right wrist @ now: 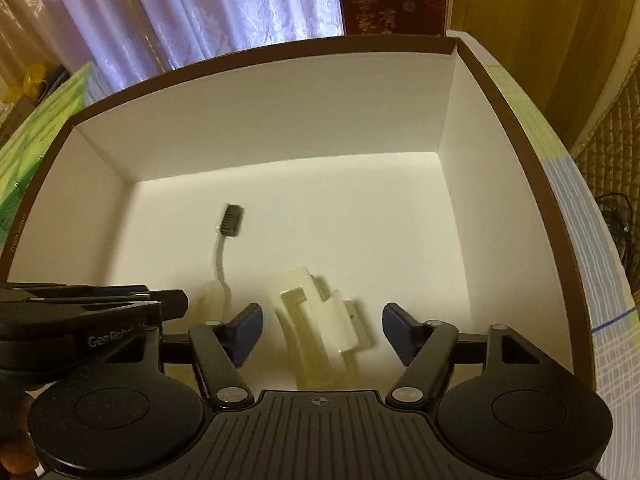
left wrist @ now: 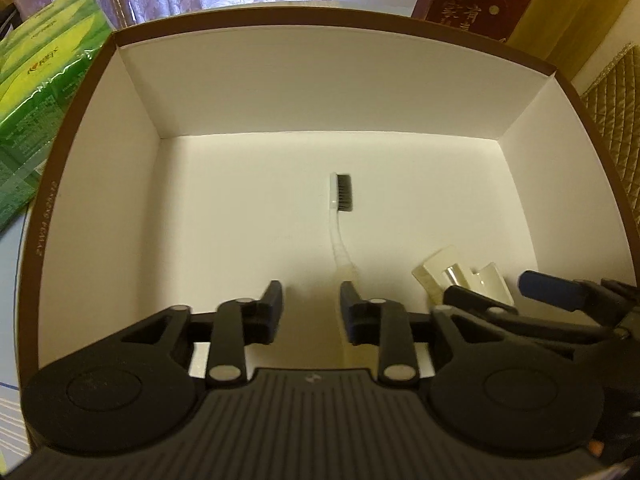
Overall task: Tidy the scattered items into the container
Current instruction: 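Open both tools to drop the toothbrush and claw clip into the box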
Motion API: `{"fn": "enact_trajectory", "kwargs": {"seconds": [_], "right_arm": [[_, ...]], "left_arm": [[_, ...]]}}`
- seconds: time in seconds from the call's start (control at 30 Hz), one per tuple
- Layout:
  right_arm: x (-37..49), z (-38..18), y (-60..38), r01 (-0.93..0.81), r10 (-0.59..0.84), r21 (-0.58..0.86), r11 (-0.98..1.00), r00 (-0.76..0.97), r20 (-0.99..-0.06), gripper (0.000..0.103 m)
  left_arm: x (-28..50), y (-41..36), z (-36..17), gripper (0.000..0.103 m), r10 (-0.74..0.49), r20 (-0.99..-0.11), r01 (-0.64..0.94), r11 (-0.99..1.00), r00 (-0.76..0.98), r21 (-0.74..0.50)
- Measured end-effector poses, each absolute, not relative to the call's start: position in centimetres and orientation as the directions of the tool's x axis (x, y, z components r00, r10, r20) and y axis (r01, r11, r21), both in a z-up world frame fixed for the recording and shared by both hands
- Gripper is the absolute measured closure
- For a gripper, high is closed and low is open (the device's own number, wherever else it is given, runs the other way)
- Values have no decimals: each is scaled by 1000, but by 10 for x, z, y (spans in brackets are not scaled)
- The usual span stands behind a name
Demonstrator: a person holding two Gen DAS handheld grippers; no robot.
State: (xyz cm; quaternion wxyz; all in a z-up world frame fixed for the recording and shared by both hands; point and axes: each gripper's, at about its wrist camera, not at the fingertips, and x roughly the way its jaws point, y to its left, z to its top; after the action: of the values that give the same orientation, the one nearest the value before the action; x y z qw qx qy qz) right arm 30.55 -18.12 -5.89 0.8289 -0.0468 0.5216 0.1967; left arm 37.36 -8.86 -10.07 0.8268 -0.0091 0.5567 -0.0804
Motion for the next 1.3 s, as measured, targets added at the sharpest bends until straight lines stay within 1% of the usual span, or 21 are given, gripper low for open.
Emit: {"fn": "enact_trajectory", "kwargs": {"seconds": [0.03,0.1,0.3,0.43,0.47,0.57,0.63,0.7,0.8,0.87,0.9,0.93,1.0,1.1,1.17,1.23,1.3], "right_arm": [[305,-57,-184,-377,274,121,919,385,-881,15],[303,-55,-187,-389,273,111,914,390,-880,13],[300,-52,-182,-405,284,117,907,383,-879,12],[297,-46,-185,-409,297,123,904,393,-870,11],[303,-47,-170,-411,297,121,903,397,-869,11],[301,-45,-167,-417,302,120,901,406,-863,11],[301,-43,-167,-417,315,132,899,406,-858,11],[298,-40,-169,-419,331,148,896,405,-852,11],[294,-36,-169,-426,344,157,891,409,-845,9],[290,-32,-170,-423,339,148,894,422,-841,5],[288,-29,-170,-415,325,133,900,436,-839,0],[286,-27,-172,-413,325,130,901,448,-833,0],[283,-22,-176,-418,351,155,895,444,-824,0],[277,-12,-180,-418,371,174,891,452,-812,0],[271,-5,-181,-427,378,172,888,465,-800,0],[264,2,-183,-434,383,167,885,478,-790,0],[258,10,-185,-438,387,164,884,491,-780,0]], "left_arm": [[373,-88,-100,75,-139,-918,125,987,370,-99],[371,-88,-99,72,-134,-918,131,987,374,-91],[364,-88,-93,67,-125,-914,139,987,386,-77],[362,-86,-87,61,-114,-910,135,989,399,-64],[361,-86,-86,60,-111,-909,134,989,403,-62],[356,-84,-79,54,-100,-904,129,990,415,-50],[354,-82,-74,46,-94,-900,122,991,425,-46],[351,-81,-69,40,-86,-897,117,992,435,-38],[345,-79,-62,37,-83,-890,112,993,448,-36],[341,-78,-56,35,-80,-887,108,994,456,-35],[340,-77,-54,30,-79,-884,105,994,461,-34],[337,-76,-51,26,-79,-880,103,994,468,-35],[331,-74,-45,22,-80,-872,102,994,482,-35],[322,-73,-34,22,-81,-861,102,994,502,-33],[315,-73,-27,18,-69,-852,100,995,519,-20],[308,-73,-20,13,-59,-842,97,995,536,-8],[299,-71,-14,13,-66,-834,97,995,548,-16]]}}
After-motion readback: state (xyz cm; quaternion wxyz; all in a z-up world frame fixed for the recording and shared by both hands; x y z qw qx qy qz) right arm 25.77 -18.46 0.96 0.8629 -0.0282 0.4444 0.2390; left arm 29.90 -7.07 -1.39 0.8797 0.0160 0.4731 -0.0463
